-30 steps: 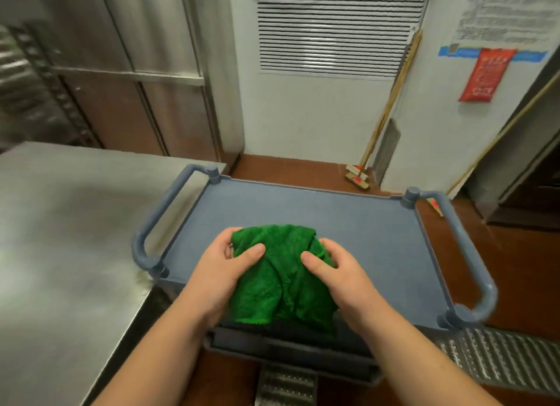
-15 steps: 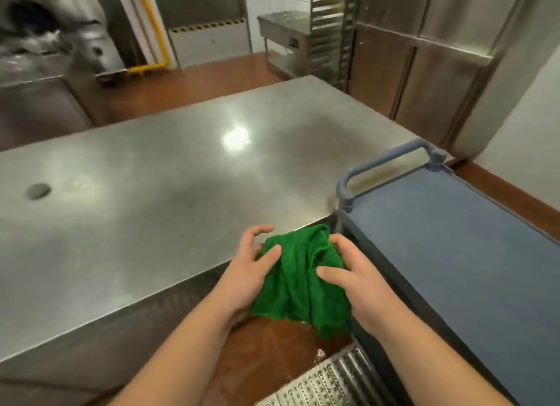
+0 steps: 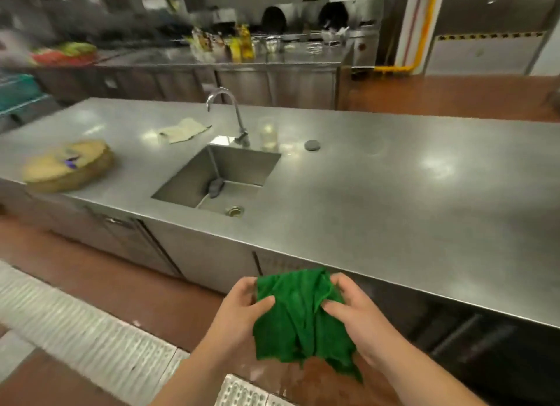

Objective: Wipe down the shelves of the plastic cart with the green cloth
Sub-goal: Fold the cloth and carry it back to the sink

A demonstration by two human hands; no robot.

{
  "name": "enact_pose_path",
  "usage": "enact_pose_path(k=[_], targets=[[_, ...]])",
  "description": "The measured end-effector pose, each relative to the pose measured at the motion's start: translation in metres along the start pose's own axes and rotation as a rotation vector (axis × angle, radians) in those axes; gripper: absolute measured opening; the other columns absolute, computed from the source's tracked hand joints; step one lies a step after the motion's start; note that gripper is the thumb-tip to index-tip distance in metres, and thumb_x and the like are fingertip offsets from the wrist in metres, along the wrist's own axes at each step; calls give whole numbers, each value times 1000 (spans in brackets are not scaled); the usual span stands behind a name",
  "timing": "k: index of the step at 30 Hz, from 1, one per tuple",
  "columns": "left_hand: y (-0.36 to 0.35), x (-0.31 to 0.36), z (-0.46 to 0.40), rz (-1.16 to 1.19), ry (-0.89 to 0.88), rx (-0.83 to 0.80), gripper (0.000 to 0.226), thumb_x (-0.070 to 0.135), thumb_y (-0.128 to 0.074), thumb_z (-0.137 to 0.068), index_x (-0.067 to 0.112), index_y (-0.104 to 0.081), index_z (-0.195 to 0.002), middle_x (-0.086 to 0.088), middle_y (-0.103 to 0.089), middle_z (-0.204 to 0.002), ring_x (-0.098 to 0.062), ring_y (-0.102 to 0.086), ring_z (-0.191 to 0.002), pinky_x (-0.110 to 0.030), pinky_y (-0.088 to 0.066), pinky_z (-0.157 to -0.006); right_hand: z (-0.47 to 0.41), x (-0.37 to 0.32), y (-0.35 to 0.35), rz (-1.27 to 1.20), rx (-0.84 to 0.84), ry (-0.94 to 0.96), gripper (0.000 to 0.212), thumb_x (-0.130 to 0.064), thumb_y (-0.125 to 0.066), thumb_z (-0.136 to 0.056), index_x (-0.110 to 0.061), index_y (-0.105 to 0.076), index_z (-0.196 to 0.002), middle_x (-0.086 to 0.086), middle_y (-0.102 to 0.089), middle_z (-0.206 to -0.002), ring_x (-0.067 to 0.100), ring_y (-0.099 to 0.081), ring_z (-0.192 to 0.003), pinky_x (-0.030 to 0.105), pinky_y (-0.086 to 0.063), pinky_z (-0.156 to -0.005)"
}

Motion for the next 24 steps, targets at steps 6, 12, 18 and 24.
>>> enact_pose_path(k=[6, 12, 18, 24], targets=[[181, 26, -31, -101, -16, 228, 27, 13, -57, -97, 16, -54, -123, -1, -67, -114, -16, -68, -101, -34, -57, -83, -99, -7, -195, 267, -225, 105, 17, -17, -64, -87, -33, -62, -92, -3, -70, -93, 15, -68, -91, 41, -51, -89], [251, 69, -84, -317, -83, 48, 47, 42, -55, -95, 35, -36, -138, 11, -45, -138, -4, -47, -126, -26, -42, -102, -189, -26, -268, 391, -279, 122, 12, -29, -63, -86, -30, -62, -97, -2, -72, -96, 17, -69, -91, 45, -53, -89], [275, 79, -199, -458, -42, -263, 64, 23, -83, -75, 25, -50, -130, 3, -65, -121, -8, -64, -110, -31, -54, -93, -277, -27, -277, 482, -313, 54, 14, -18, -63, -91, -28, -65, -101, -6, -71, -96, 11, -67, -90, 36, -54, -86], [335, 88, -322, -916, -70, -256, 27, 9, -66, -83, 22, -67, -106, 6, -71, -103, -10, -66, -97, -27, -51, -90, -391, -2, -258, 625, -246, -48, 10, -16, -62, -95, -25, -65, -96, -4, -70, -96, 14, -67, -90, 26, -51, -81]])
Point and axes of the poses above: each hand's wrist, its own z-axis away from the middle knuckle, its own y-axis out of the back of the hand, x = y × z, the point moved 1 cm from there along -z, towards the middle knuckle
